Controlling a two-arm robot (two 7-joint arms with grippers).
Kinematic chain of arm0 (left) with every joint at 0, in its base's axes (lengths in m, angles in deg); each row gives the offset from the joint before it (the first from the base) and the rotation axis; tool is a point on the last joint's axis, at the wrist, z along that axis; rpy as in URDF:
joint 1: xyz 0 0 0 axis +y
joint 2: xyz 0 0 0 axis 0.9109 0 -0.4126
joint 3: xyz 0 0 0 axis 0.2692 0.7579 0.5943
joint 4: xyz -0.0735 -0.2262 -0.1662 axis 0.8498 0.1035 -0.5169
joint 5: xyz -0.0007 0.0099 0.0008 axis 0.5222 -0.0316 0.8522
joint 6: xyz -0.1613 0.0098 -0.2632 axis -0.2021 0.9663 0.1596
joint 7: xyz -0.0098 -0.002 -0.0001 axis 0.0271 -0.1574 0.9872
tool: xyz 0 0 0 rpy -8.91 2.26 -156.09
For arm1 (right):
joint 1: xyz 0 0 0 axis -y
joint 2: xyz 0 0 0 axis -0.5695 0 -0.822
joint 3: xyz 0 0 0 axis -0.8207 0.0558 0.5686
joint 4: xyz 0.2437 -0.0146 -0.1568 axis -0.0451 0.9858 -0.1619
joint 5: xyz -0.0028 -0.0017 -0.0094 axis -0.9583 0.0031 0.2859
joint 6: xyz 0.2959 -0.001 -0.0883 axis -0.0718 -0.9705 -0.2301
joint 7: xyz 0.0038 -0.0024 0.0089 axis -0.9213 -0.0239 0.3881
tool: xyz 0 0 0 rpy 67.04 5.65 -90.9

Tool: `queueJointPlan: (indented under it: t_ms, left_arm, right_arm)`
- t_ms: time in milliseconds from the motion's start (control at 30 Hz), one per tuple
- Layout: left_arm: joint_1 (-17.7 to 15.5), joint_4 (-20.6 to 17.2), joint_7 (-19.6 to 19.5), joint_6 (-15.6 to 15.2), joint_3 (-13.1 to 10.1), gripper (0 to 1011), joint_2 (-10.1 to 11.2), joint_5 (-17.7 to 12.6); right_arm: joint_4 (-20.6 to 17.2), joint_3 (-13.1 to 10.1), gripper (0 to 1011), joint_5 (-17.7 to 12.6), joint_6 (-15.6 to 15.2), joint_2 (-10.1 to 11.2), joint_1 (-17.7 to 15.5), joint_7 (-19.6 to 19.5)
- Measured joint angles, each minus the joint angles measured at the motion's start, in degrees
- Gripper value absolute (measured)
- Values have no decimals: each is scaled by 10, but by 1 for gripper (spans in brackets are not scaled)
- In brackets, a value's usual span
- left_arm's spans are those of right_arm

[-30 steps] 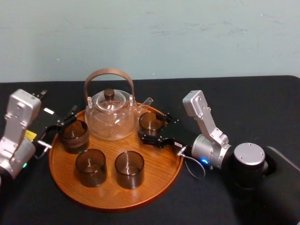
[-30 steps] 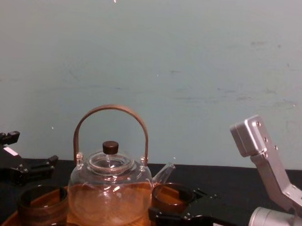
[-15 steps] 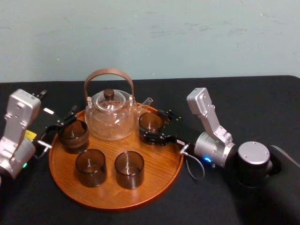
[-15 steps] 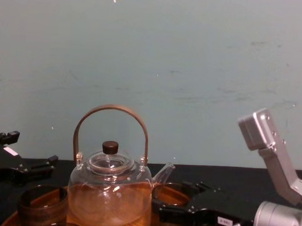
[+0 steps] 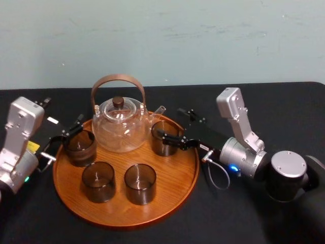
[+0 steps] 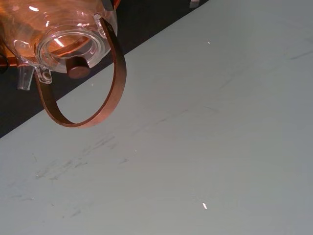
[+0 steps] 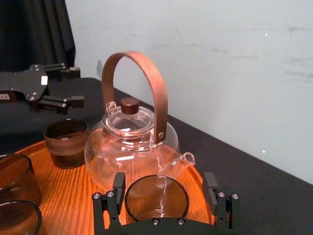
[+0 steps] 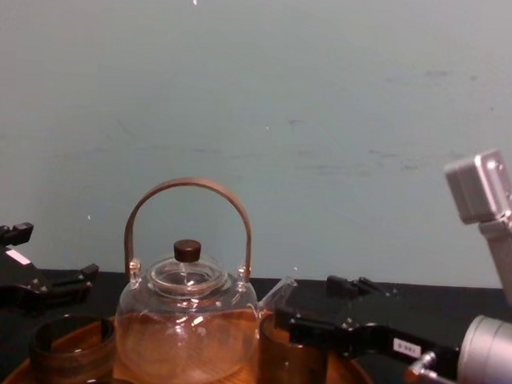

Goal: Pick up the glass from the table and place it on the tray.

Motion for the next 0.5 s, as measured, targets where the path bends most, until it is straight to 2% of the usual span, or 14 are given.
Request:
queueJointPlan:
  t_ms: [233, 500]
  left_arm:
    - [0, 0, 0, 0, 0, 1001, 0, 0]
    - [0, 0, 0, 0, 0, 1002, 0, 0]
  right_arm:
    - [-34, -13, 1003, -16, 1, 15, -18, -7]
    - [-67, -47, 1002, -41, 6, 39, -47, -27]
